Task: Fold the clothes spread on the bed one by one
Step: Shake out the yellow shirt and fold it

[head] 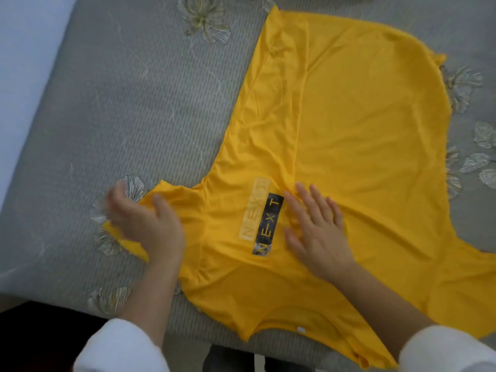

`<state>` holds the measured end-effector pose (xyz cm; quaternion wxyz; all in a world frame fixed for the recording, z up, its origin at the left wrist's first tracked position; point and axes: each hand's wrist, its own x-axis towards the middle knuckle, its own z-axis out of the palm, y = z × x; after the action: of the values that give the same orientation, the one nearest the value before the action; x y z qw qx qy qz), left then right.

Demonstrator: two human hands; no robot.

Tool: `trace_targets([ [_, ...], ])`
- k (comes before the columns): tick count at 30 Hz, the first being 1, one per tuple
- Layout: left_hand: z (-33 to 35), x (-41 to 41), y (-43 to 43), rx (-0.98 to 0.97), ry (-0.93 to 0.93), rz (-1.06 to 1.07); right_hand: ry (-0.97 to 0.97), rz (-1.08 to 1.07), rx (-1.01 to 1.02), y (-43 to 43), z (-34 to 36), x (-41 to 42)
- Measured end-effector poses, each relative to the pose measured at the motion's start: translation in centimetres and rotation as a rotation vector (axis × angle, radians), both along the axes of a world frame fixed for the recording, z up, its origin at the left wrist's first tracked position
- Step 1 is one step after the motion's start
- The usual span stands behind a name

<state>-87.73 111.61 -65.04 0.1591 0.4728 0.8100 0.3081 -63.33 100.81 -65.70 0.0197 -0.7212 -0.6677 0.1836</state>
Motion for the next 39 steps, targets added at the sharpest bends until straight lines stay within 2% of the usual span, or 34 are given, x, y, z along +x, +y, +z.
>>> trace_targets([
  [2, 0.2, 4.5, 0.7, -0.032, 0.091, -0.483, -0.011, -0.178, 0.01, 2.1, 0.1, 2.2],
  [4, -0.7, 8.0, 1.1, -0.096, 0.272, -0.936, -0.064, -0.246, -0.032, 3.4, -0.4, 5.0],
  [5, -1.7, 9.0, 1.6, -0.128, 0.372, -1.068, -0.085, -0.272, -0.067, 3.8, -0.8, 6.6],
  [6, -2.5, 9.4, 2.2, -0.196, 0.433, -1.105, -0.094, -0.322, -0.108, 4.0, -1.2, 8.2],
  [9, -3.6, 9.2, 4.6, -0.417, 0.412, -0.846, -0.004, -0.648, -0.173, 4.7, -1.1, 12.5],
  [11, -2.9, 10.1, 5.8, -0.414, 0.363, -0.758, 0.023, -0.754, -0.126, 5.8, -0.5, 14.4],
  [16, -1.1, 16.3, 13.0, -0.22, 0.311, -0.738, 0.01, -0.655, 0.179, 11.5, 0.9, 18.5],
  [20, -0.9, 22.0, 21.0, -0.165, 0.277, -0.711, 0.177, -0.955, 0.328, 17.8, 1.3, 23.9],
  [22, -1.3, 24.1, 24.4, -0.142, 0.24, -0.768, 0.288, -1.105, 0.335, 20.2, 1.1, 26.6],
  [25, -2.2, 26.0, 27.7, -0.208, 0.076, -0.78, 0.449, -1.229, 0.231, 22.3, 0.3, 29.1],
  [27, -2.8, 26.4, 28.9, -0.235, 0.076, -0.732, 0.499, -1.259, 0.196, 23.0, -0.4, 29.8],
  [30, -3.0, 26.1, 29.9, -0.19, 0.079, -0.713, 0.51, -1.323, 0.299, 23.1, -1.1, 30.3],
  [32, -2.6, 25.9, 30.6, -0.139, -0.022, -0.675, 0.569, -1.376, 0.413, 23.0, -0.4, 31.0],
  [35, -1.7, 25.0, 32.5, -0.041, -0.189, -0.482, 0.579, -1.433, 0.569, 23.2, 1.1, 33.0],
  [39, -0.7, 24.3, 35.3, -0.004, -0.413, -0.27, 0.613, -1.529, 0.619, 24.1, 2.0, 35.7],
])
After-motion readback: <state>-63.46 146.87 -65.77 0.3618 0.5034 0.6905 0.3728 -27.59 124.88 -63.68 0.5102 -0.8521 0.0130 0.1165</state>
